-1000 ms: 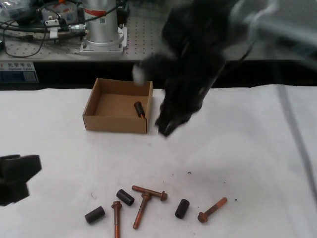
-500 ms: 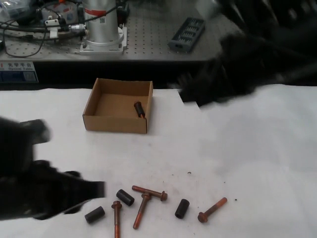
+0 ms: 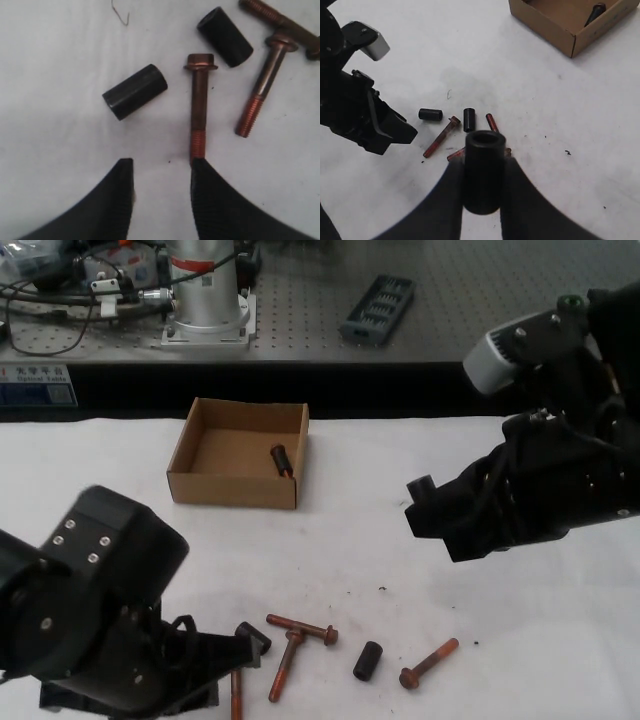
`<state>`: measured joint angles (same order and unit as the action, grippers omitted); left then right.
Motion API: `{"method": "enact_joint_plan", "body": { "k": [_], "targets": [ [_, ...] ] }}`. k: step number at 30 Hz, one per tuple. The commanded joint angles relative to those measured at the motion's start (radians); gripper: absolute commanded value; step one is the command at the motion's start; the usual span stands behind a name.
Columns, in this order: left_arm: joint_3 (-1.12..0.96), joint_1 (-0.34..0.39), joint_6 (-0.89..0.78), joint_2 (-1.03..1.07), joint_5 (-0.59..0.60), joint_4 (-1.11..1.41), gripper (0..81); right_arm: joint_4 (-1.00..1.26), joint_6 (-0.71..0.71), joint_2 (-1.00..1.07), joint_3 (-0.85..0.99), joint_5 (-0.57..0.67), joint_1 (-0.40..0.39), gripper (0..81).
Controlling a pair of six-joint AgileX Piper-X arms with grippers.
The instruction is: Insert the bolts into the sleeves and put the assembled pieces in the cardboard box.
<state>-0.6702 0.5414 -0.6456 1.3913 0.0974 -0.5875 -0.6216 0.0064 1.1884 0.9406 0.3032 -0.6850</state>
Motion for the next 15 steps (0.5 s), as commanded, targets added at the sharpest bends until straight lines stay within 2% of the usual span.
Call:
{"method": "enact_joint_plan", "body": {
  "k": [1,9,15],
  "targets": [
    [-0.019,0.006,-0.09,0.021,0.004,0.022,28.1,0.04,0.002,-0.013,0.003,-0.003,0.007,5.4],
    [-0.065,0.006,-0.142,0.038,-0.036,0.05,28.1,0.068,0.002,-0.013,0.003,-0.003,0.007,5.4],
    [-0.136,0.02,-0.135,0.132,-0.04,0.015,28.1,0.068,0.002,-0.013,0.003,-0.003,0.007,5.4]
  ]
}}
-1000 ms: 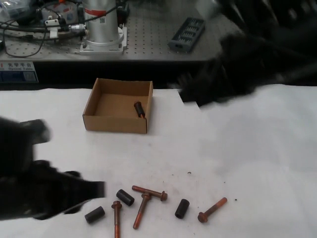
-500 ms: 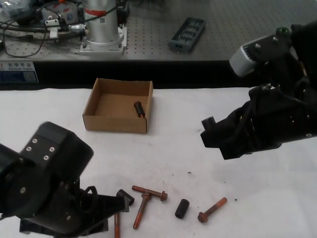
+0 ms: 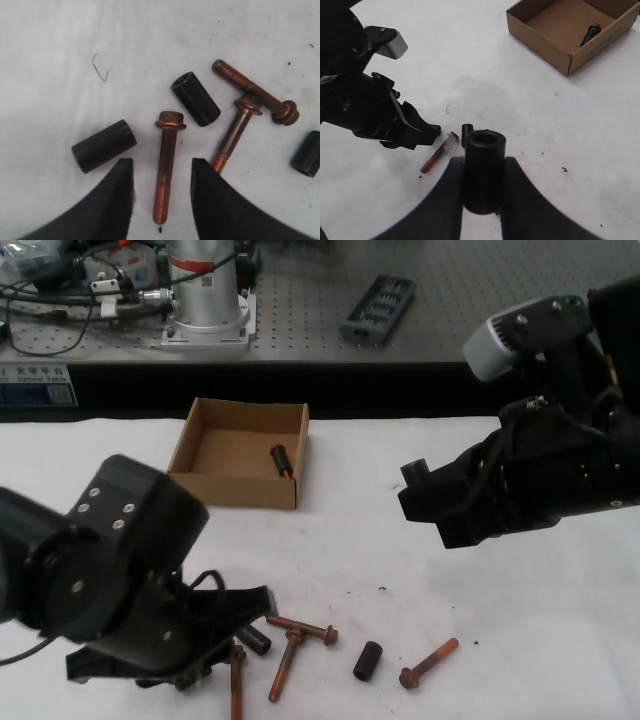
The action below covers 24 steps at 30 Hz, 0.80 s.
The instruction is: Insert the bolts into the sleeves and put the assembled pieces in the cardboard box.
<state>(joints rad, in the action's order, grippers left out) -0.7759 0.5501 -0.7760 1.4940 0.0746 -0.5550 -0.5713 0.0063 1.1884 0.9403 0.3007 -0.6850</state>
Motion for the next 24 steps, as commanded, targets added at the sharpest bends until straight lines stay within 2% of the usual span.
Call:
{"method": "enact_joint_plan", "body": {
  "k": [1,8,24],
  "targets": [
    [-0.045,0.016,0.002,0.048,-0.017,-0.022,28.1,0.018,0.002,-0.013,0.004,0.0,0.007,5.4],
    [-0.11,0.023,0.017,0.123,-0.017,-0.064,28.1,0.018,0.002,-0.013,0.004,0.0,0.007,5.4],
    [-0.111,0.023,0.019,0.192,-0.015,-0.074,28.1,0.018,0.002,-0.013,0.004,0.0,0.007,5.4]
  ]
}}
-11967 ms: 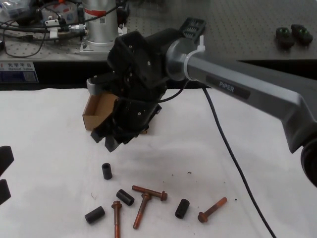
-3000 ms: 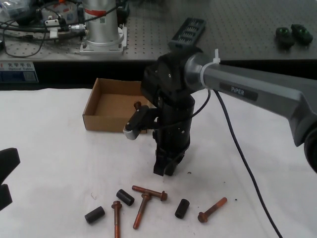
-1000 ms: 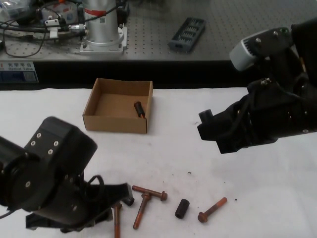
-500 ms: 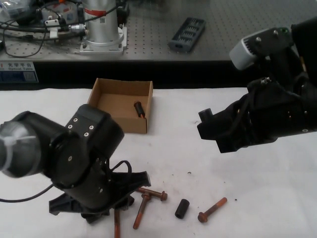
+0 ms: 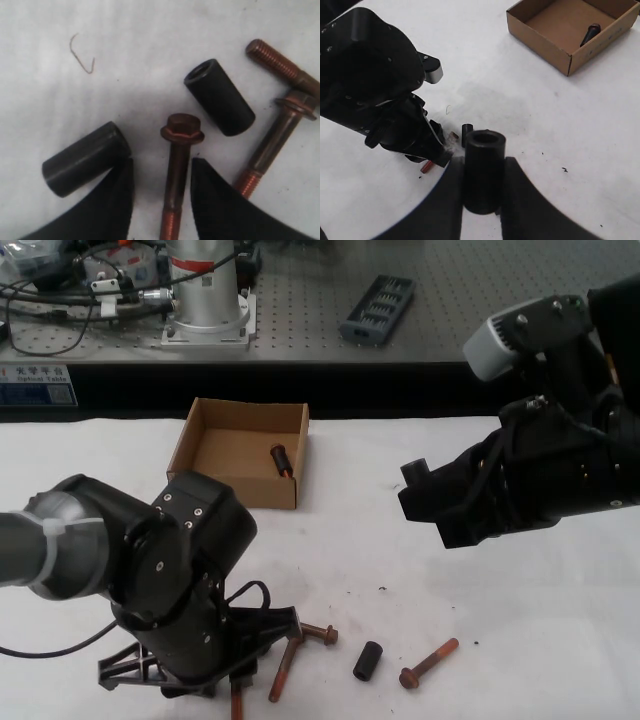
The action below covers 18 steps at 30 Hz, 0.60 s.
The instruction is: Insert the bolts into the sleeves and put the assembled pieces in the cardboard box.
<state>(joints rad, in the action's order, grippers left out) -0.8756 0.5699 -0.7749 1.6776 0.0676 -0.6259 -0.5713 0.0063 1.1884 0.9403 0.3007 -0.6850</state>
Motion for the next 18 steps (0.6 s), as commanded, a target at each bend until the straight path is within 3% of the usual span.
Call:
{"method": "enact_joint_plan", "body": {
  "k": [1,11,13,16,18],
  "targets": [
    [-0.011,0.006,0.018,0.011,-0.001,-0.004,28.1,0.018,0.002,-0.013,0.004,0.0,0.007,5.4],
    [-0.013,0.083,0.01,0.089,0.063,0.032,26.3,0.062,0.002,-0.013,0.004,0.001,0.007,5.4],
    [-0.015,0.095,0.004,0.11,0.091,0.03,19.8,0.062,0.002,-0.013,0.004,0.005,0.007,5.4],
    [-0.015,0.097,-0.002,0.114,0.124,0.032,3.1,0.062,0.002,-0.013,0.004,0.008,0.007,5.4],
    [-0.02,0.097,0.039,0.098,0.117,0.038,0.5,0.058,0.002,-0.013,0.004,0.008,0.007,5.4]
  ]
}}
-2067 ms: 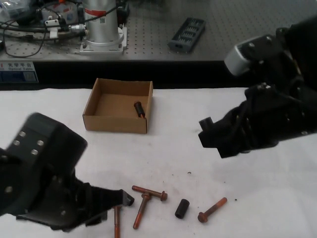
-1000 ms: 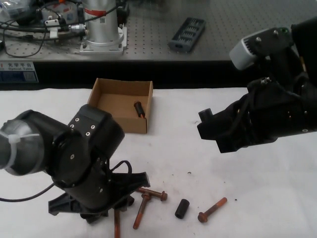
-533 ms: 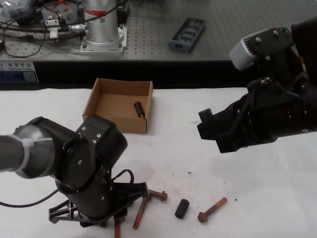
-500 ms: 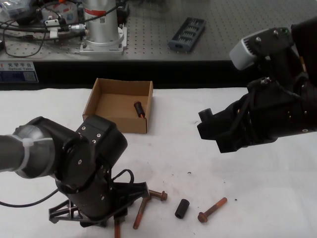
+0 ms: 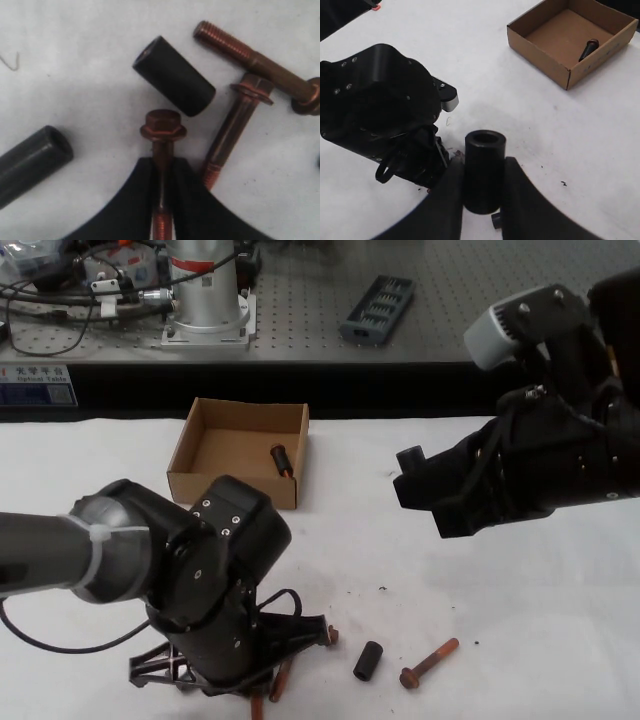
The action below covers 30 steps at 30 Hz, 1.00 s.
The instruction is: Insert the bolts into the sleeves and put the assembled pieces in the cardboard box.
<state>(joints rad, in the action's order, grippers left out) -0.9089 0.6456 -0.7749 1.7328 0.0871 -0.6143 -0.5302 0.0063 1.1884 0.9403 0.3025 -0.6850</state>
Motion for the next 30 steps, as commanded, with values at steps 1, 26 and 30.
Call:
{"method": "enact_joint_plan", "body": {
  "k": [1,26,30],
  "targets": [
    [0.014,0.017,0.052,0.028,0.09,0.039,0.6,0.014,0.002,-0.013,0.004,0.006,0.007,5.4],
    [0.16,-0.411,0.251,-0.353,0.52,1.016,0.6,0.485,-0.127,0.188,0.004,0.367,0.007,5.4],
    [0.16,-0.411,0.245,-0.28,0.634,1.189,0.6,0.602,-0.042,0.296,0.004,0.425,0.007,5.4]
  ]
}}
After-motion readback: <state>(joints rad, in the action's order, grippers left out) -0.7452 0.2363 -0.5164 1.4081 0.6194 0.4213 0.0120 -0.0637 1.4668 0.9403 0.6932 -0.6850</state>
